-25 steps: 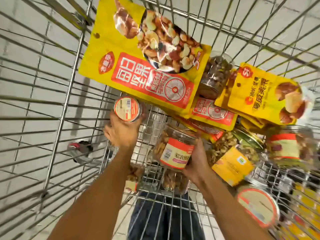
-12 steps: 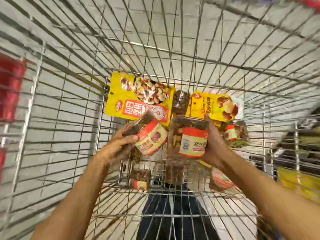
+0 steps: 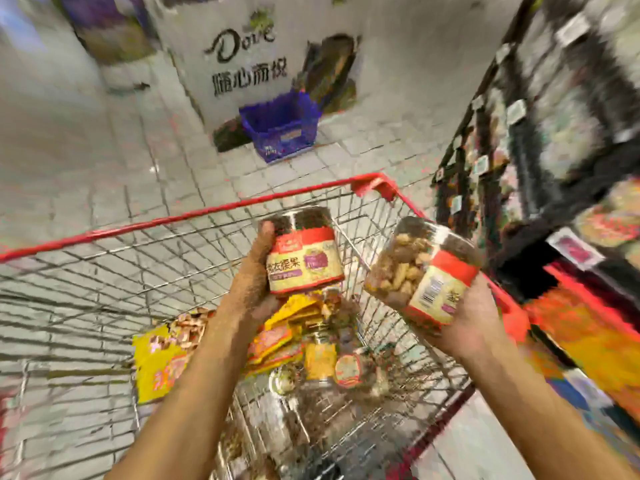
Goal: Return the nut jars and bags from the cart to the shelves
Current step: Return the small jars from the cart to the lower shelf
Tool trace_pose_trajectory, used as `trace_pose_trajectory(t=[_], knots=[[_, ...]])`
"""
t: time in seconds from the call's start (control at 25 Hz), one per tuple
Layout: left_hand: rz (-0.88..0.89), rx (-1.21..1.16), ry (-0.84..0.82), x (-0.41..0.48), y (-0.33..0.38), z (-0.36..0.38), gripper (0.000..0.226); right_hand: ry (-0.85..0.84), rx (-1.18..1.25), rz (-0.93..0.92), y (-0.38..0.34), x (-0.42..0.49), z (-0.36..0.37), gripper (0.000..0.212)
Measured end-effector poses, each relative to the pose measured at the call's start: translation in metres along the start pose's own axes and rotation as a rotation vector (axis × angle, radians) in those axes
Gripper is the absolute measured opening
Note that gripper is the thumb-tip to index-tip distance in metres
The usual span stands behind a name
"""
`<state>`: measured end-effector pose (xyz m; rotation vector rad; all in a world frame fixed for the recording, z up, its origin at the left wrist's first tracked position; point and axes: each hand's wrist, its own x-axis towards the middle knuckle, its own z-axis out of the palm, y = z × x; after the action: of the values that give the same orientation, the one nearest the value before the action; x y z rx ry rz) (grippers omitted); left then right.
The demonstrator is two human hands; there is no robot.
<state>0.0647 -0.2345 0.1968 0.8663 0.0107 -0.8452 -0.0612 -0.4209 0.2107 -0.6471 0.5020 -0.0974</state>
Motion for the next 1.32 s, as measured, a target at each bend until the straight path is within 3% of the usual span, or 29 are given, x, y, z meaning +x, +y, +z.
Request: trace_pose_trajectory(t=[0.12,0.28,0.4,0.48,0.72,0.84,0.96,1.16,1.24,1.32], knots=[[-0.044,0.146,-0.181,0.02,-0.044,0.095,0.071,0.139,0.094,-0.197,-0.058,-0.07,-0.043,0.039],[-0.147,0.211,-0.405,0.029,-0.132,0.213,0.076,0.281,0.263,-0.365,-0.118,-0.163,-0.123,0.066],[-0.271,0.206,-0.464,0.023,-0.222,0.28,0.058,0.395,0.271,-0.438,-0.139,-0.23,-0.2,0.077],[-0.366,0.231,-0.441,0.018,-0.279,0.307,0.044,0.493,0.3,-0.436,-0.142,-0.267,-0.249,0.076],[-0.643,0.316,-0.456,-0.002,-0.393,0.348,0.07,0.638,0.474,-0.423,-0.138,-0.325,-0.341,0.065],[-0.666,0.399,-0.512,-0.004,-0.429,0.367,0.059,0.66,0.548,-0.515,-0.137,-0.342,-0.364,0.047],[-0.68,0.401,-0.563,-0.001,-0.458,0.383,0.057,0.667,0.601,-0.65,-0.137,-0.361,-0.383,0.045],[-0.43,0.541,-0.615,-0.019,-0.508,0.435,0.079,0.656,0.623,-0.839,-0.146,-0.395,-0.41,0.043],[-0.251,0.52,-0.651,-0.026,-0.525,0.454,0.067,0.71,0.615,-0.862,-0.15,-0.408,-0.423,0.029],[-0.052,0.508,-0.716,-0.027,-0.54,0.469,0.059,0.763,0.624,-0.869,-0.151,-0.416,-0.443,0.032]])
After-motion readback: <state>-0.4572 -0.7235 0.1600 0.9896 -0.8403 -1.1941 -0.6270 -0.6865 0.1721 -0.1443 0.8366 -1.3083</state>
